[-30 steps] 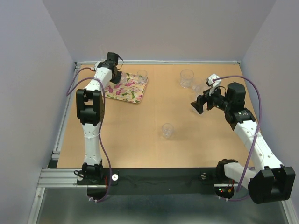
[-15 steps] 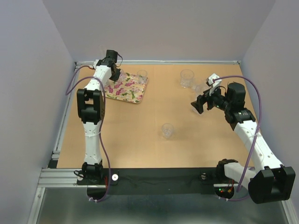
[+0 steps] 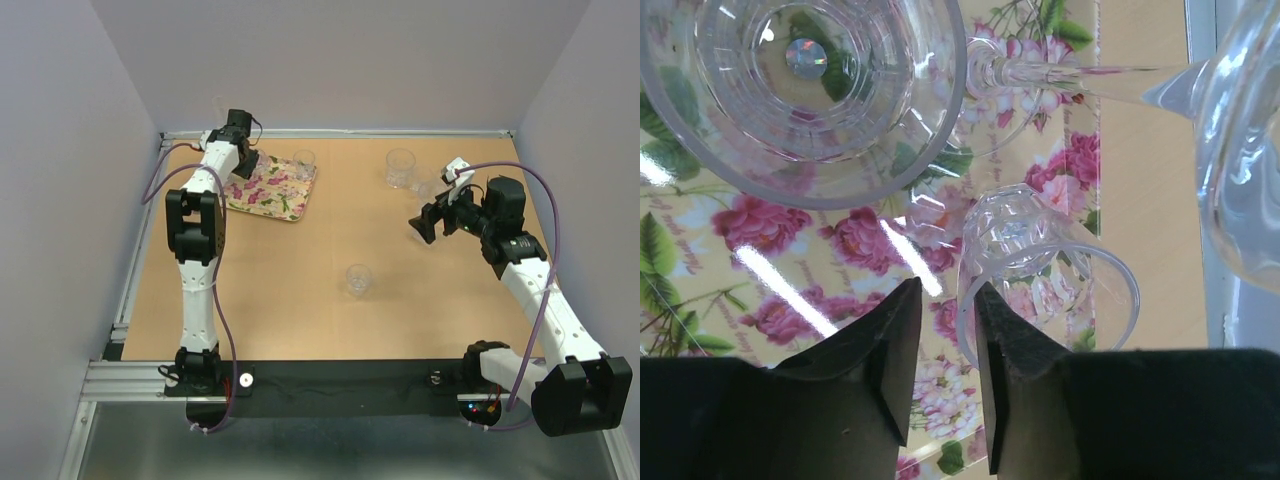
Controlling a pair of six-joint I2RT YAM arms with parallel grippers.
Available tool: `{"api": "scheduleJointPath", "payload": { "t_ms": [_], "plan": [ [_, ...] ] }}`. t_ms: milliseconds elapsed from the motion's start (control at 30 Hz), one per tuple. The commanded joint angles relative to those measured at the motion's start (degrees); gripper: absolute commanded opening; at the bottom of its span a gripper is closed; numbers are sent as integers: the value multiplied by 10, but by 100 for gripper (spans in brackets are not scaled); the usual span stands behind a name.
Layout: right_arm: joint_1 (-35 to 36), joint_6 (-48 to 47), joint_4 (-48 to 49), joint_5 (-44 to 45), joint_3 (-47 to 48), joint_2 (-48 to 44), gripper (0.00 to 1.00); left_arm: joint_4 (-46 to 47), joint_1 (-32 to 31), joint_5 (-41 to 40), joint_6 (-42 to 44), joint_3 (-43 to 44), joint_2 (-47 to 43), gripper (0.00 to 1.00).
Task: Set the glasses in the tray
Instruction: Place the glass into the tray
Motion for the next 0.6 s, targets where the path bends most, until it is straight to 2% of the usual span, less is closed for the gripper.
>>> {"api": "scheduleJointPath", "payload": {
  "t_ms": [0,167,200,267,300,367,400,567],
  "plan": [
    [-4,-8,31,6,-5,2,100,-8,8,-12,3,28,-3,40],
    [-4,-7,31,6,-5,2,100,4,11,-8,9,22,-9,41],
    [-5,-8,31,6,-4,2,100,6,12,-8,10,22,-12,46],
    [-4,-8,31,5,-5,2,100,14,12,-8,17,22,-14,48],
    [-4,-8,31,6,-5,2,100,16,12,-8,21,22,-16,54],
    [-4,-8,31,5,-5,2,100,22,15,-6,32,22,-18,55],
    [-4,-7,31,5,-5,2,100,27,14,-3,32,22,-19,64],
    [-5,-8,31,4,-4,2,100,38,16,4,44,16,-24,64]
  ]
}}
